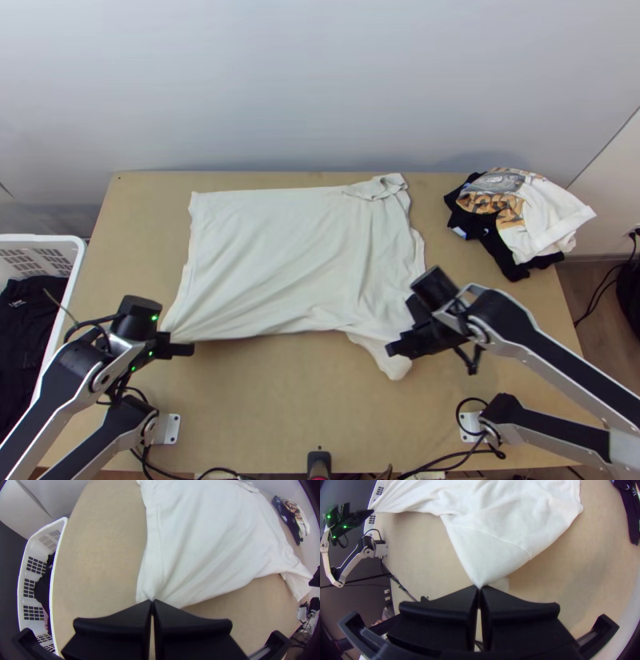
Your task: Fold the t-shirt
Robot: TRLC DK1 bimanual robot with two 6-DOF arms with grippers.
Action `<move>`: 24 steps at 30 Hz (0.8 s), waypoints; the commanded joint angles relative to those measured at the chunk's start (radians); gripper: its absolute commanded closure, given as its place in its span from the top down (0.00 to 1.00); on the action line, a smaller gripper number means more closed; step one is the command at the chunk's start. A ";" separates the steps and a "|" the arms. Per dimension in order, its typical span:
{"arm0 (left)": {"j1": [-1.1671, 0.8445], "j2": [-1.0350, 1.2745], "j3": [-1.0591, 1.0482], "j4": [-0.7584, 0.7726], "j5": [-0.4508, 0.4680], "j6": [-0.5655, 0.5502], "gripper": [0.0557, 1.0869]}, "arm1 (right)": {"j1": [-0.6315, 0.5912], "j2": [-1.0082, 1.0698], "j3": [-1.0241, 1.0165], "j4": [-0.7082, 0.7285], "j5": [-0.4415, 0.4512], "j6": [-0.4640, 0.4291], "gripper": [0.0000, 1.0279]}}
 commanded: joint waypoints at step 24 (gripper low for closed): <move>0.002 -0.195 0.179 -0.318 0.221 0.048 0.20 | -0.022 -0.110 0.153 -0.347 -0.271 -0.067 0.70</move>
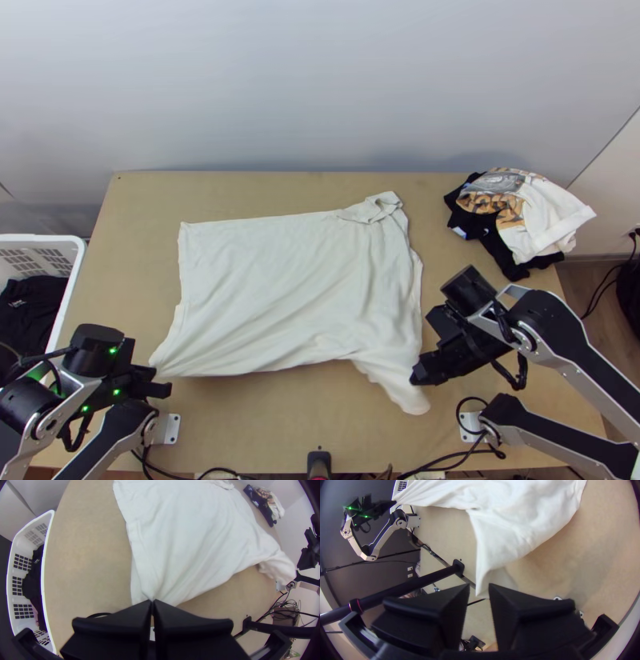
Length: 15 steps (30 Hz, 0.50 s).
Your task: Fold the t-shirt
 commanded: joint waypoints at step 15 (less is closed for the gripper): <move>0.199 0.194 0.113 0.313 -0.008 0.100 0.88 | -0.195 0.020 0.072 0.085 -0.014 0.007 0.96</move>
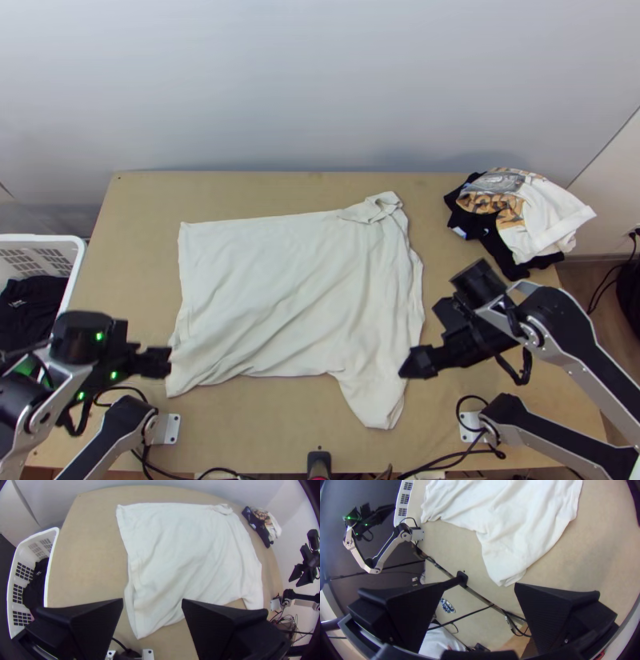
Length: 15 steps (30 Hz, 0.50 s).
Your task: Fold the t-shirt
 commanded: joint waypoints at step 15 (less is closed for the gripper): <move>0.264 0.806 0.146 0.775 -0.034 0.016 0.88 | -0.280 0.169 0.281 0.181 0.177 0.108 0.96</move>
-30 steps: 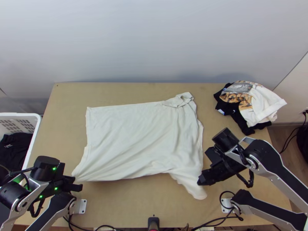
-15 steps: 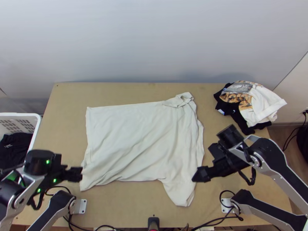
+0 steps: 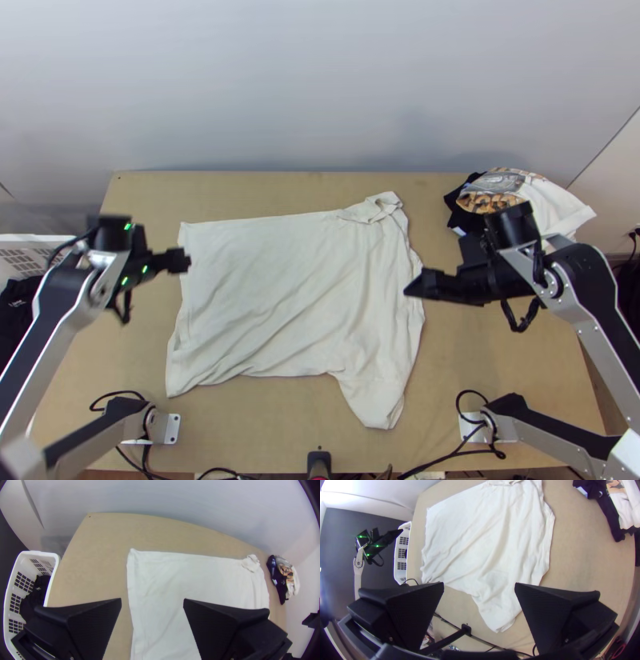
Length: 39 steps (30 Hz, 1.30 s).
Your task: Fold the t-shirt
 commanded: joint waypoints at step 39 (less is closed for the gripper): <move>0.126 0.719 0.172 0.337 0.007 0.058 0.85 | -0.216 -0.049 0.089 -0.084 0.247 0.045 0.96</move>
